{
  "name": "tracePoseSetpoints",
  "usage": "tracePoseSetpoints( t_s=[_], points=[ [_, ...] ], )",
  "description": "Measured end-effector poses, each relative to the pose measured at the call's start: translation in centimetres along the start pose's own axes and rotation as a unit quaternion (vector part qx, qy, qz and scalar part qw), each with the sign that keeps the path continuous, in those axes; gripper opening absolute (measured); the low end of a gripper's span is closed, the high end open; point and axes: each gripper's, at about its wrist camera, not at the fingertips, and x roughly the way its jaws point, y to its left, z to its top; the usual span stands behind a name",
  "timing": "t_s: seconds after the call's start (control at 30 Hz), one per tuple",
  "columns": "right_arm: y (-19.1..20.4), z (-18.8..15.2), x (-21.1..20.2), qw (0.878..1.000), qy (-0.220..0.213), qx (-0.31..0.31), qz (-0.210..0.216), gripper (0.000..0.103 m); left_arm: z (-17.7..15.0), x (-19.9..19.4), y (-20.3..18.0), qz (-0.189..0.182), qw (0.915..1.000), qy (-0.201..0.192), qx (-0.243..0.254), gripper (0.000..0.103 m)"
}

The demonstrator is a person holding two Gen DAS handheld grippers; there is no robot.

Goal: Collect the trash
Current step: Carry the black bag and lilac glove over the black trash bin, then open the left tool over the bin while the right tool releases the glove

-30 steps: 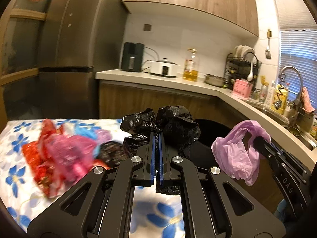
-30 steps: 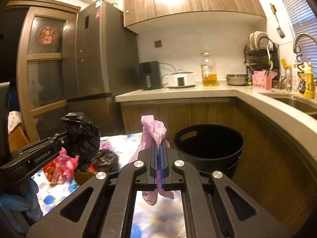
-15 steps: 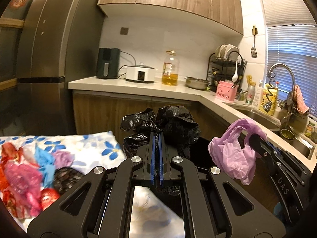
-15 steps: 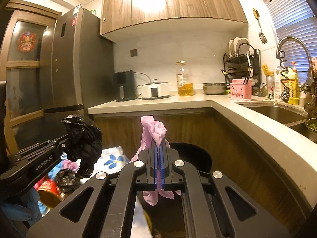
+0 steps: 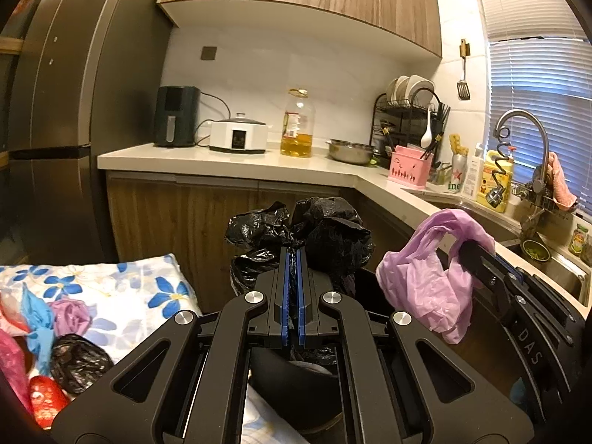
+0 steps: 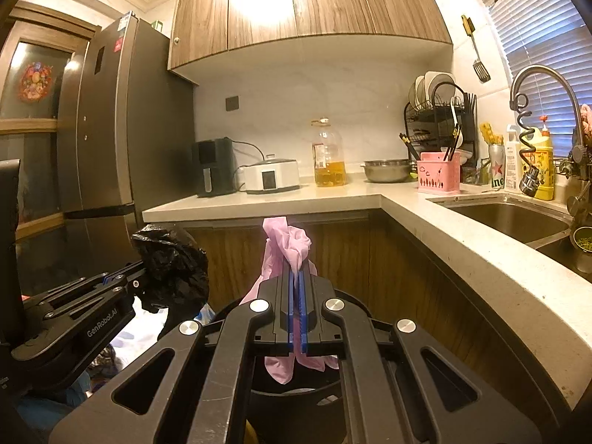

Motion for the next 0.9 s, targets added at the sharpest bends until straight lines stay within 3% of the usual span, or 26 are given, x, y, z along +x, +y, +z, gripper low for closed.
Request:
tracePoseSetpoints(
  t_s=[0.73, 0.83, 0.87, 0.9],
  points=[
    [-0.8, -1.0, 4.5, 1.0, 0.01, 0.0, 0.004, 0.003, -1.2, 5.6, -0.3, -0.021, 0.9996, 0.019, 0.003, 0.004],
    [-0.9, -1.2, 5.0, 1.0, 0.013, 0.003, 0.004, 0.007, -1.5, 6.1, -0.4, -0.017, 0.9996, 0.019, 0.009, 0.022],
    [-1.0, -1.3, 5.2, 1.0, 0.016, 0.005, 0.006, 0.009, -1.6, 6.3, -0.3, -0.017, 0.9997, 0.018, 0.006, 0.043],
    [-1.1, -1.3, 5.3, 1.0, 0.017, 0.006, 0.003, 0.016, -1.7, 6.4, -0.1, -0.02, 0.9997, 0.017, 0.001, 0.053]
  ],
)
